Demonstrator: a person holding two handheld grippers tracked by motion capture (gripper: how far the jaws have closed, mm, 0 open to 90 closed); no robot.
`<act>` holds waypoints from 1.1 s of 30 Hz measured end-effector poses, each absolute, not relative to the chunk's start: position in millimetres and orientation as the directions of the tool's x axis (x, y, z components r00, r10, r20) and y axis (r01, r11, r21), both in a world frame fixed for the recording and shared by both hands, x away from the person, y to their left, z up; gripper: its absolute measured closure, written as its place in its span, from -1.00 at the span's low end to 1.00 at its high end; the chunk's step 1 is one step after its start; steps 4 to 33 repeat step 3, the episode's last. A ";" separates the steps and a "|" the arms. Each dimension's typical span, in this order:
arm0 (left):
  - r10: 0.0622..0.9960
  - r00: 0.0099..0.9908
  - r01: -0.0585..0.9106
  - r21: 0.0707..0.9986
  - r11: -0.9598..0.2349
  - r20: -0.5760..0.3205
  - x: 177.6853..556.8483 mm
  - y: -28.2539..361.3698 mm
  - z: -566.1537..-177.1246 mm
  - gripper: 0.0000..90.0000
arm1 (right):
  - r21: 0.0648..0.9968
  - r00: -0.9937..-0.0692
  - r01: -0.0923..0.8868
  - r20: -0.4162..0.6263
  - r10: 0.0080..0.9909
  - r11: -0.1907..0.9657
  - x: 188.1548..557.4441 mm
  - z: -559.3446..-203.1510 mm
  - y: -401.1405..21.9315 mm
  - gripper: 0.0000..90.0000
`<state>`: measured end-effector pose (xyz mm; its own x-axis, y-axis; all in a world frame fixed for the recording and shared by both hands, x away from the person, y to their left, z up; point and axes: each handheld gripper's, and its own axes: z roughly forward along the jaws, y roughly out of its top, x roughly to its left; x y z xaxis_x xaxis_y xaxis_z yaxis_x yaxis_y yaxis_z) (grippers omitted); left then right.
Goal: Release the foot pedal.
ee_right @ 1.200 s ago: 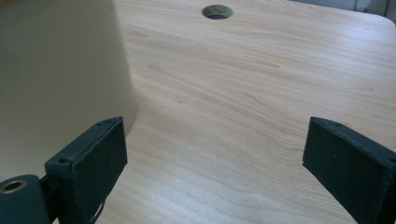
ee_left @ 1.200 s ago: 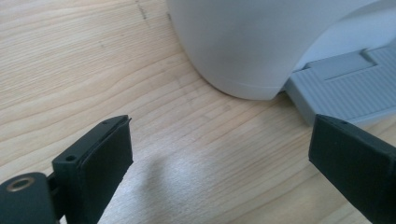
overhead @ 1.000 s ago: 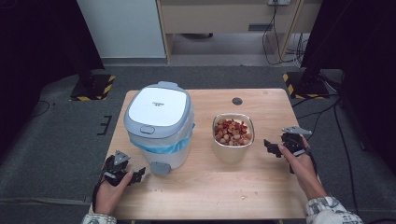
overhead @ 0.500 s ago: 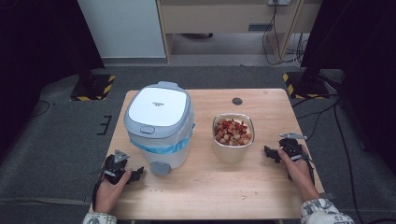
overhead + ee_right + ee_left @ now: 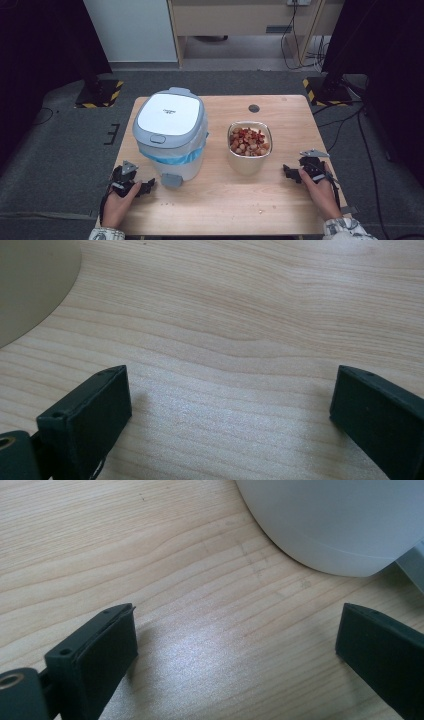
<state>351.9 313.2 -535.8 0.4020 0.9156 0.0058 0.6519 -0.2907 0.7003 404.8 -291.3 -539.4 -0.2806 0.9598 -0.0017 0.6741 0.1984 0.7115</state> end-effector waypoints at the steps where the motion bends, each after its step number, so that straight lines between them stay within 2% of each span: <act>1: 0.915 0.404 0.650 0.702 -0.292 0.006 352.0 313.0 -536.1 -0.97 | 0.710 -0.282 0.675 0.000 0.959 0.199 405.1 -539.5 -290.9 -0.94; 33: 0.914 0.405 0.650 0.702 -0.292 0.005 352.2 312.9 -536.2 -0.98 | 0.708 -0.285 0.677 -0.001 0.959 0.202 405.7 -539.4 -290.9 -0.96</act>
